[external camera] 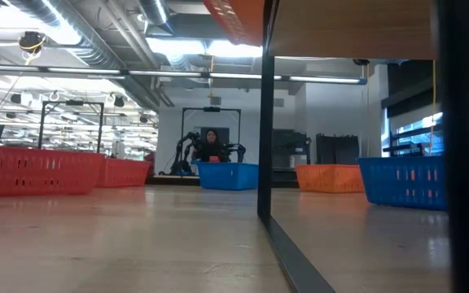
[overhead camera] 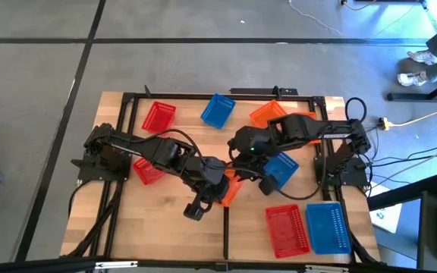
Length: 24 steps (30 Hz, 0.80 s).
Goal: Stack baskets on shelf by color
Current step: Put the bottom orange basket on the shelf
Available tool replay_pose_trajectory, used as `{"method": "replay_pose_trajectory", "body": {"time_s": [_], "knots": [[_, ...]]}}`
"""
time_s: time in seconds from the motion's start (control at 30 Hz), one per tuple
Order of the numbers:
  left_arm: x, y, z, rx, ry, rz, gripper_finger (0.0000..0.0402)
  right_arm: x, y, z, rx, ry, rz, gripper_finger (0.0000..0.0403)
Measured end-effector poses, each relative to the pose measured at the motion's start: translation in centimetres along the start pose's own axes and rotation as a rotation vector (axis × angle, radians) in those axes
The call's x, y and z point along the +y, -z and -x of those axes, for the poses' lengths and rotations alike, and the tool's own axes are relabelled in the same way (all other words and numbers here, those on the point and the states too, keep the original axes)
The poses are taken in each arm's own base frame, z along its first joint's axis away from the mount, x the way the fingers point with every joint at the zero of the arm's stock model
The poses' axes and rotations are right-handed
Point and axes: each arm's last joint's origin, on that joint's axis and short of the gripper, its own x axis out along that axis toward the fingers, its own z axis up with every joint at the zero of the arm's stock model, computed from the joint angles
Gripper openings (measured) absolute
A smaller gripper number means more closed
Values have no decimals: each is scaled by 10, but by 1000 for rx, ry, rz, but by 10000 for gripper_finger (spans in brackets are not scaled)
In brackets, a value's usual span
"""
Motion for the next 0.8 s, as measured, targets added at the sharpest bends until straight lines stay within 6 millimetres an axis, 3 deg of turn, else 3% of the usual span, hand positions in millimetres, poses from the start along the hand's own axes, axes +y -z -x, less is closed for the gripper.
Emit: {"method": "replay_pose_trajectory", "body": {"time_s": [0.8], "knots": [[-2, 0, 0, 2, 48, 1, 0, -2, -1, -2, 4, 34, 22, 77]]}}
